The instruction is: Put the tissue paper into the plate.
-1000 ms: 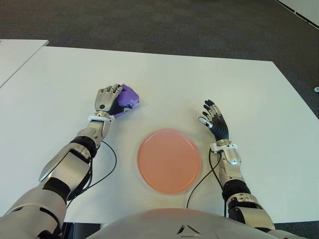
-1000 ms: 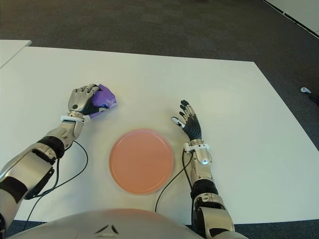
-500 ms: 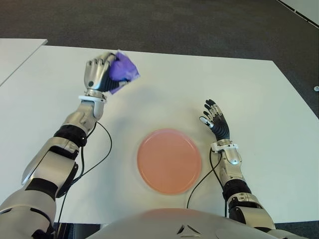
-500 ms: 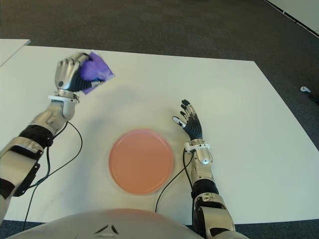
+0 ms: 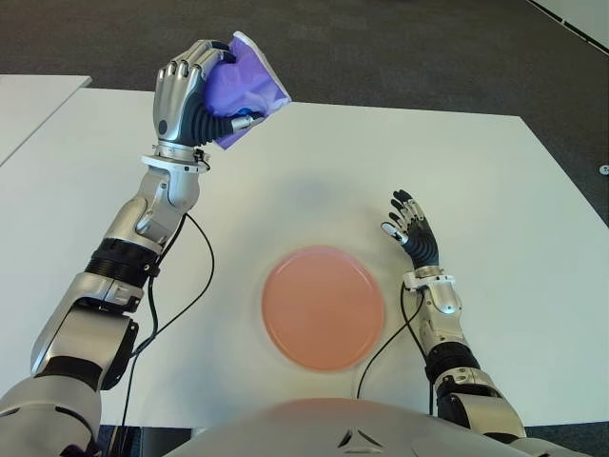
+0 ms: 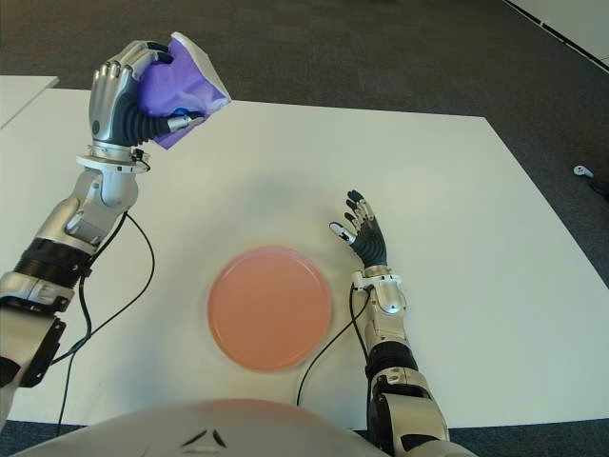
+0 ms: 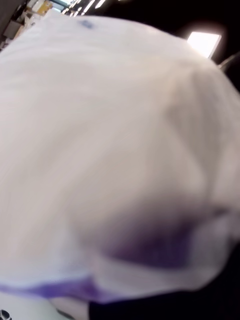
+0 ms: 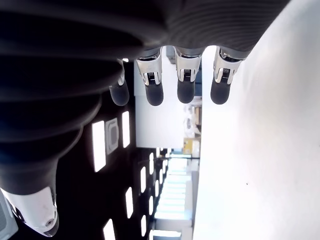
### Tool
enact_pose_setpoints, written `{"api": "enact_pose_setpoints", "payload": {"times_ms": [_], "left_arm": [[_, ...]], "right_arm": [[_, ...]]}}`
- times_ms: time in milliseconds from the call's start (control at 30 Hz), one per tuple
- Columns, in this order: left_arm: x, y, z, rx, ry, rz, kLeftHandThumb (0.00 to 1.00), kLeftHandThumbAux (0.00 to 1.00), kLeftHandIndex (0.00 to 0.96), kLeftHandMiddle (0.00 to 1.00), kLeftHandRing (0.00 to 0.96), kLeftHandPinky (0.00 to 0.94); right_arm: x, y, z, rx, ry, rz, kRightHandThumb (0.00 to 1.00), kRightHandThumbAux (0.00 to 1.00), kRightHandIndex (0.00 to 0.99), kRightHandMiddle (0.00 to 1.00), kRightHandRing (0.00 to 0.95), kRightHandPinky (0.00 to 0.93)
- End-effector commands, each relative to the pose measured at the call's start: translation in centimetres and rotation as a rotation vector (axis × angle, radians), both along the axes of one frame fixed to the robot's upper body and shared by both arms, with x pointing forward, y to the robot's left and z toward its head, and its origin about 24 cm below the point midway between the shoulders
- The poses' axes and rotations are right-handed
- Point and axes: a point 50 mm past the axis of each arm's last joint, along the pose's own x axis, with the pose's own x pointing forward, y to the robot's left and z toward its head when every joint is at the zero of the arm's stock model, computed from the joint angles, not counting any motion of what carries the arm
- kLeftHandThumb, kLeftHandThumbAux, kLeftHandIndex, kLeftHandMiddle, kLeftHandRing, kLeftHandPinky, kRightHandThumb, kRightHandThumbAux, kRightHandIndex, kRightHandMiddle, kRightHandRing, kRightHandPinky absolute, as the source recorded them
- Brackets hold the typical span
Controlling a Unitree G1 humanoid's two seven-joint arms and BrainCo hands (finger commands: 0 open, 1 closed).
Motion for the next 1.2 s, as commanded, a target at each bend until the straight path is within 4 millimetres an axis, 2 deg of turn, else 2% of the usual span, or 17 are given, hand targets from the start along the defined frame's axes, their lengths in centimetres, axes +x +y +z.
{"api": "enact_pose_setpoints", "payload": {"times_ms": [33, 300, 400, 600, 733, 867, 1200], "left_arm": [[-0.6, -0.6, 1.1, -0.038, 0.001, -0.034, 0.753, 0.696, 0.443, 0.874, 0.873, 0.864], [-1.4, -1.6, 2.6, -0.039, -0.033, -0.102, 0.754, 0.695, 0.444, 0.87, 0.874, 0.865], [-2.4, -2.8, 3.0, -0.015, -0.054, -0.148, 0.754, 0.695, 0.444, 0.868, 0.873, 0.862], [-4.1, -4.5, 2.5, 0.031, -0.018, -0.231, 0.755, 0.695, 0.444, 0.864, 0.87, 0.857], [-5.4, -5.7, 1.6, 0.093, 0.024, -0.288, 0.756, 0.694, 0.444, 0.86, 0.867, 0.855], [-5.8, -6.2, 1.0, 0.166, 0.096, -0.347, 0.756, 0.694, 0.444, 0.856, 0.864, 0.857], [-6.9, -7.1, -3.3, 0.308, 0.32, -0.531, 0.754, 0.695, 0.444, 0.846, 0.852, 0.825]], "right_arm": [[-7.3, -0.5, -7.9, 0.052, 0.411, -0.071, 0.151, 0.644, 0.0, 0.008, 0.0, 0.018], [-7.2, -0.6, -7.9, 0.052, 0.412, -0.072, 0.151, 0.644, 0.0, 0.008, 0.0, 0.018], [-7.2, -0.6, -7.9, 0.052, 0.412, -0.072, 0.151, 0.644, 0.0, 0.008, 0.0, 0.018], [-7.2, -0.6, -8.0, 0.052, 0.413, -0.072, 0.151, 0.644, 0.0, 0.008, 0.0, 0.018], [-7.2, -0.6, -8.0, 0.052, 0.413, -0.072, 0.151, 0.644, 0.0, 0.008, 0.0, 0.018], [-7.2, -0.6, -8.0, 0.052, 0.413, -0.072, 0.151, 0.644, 0.0, 0.008, 0.0, 0.018], [-7.2, -0.5, -8.0, 0.052, 0.413, -0.072, 0.151, 0.644, 0.0, 0.008, 0.0, 0.018]]}}
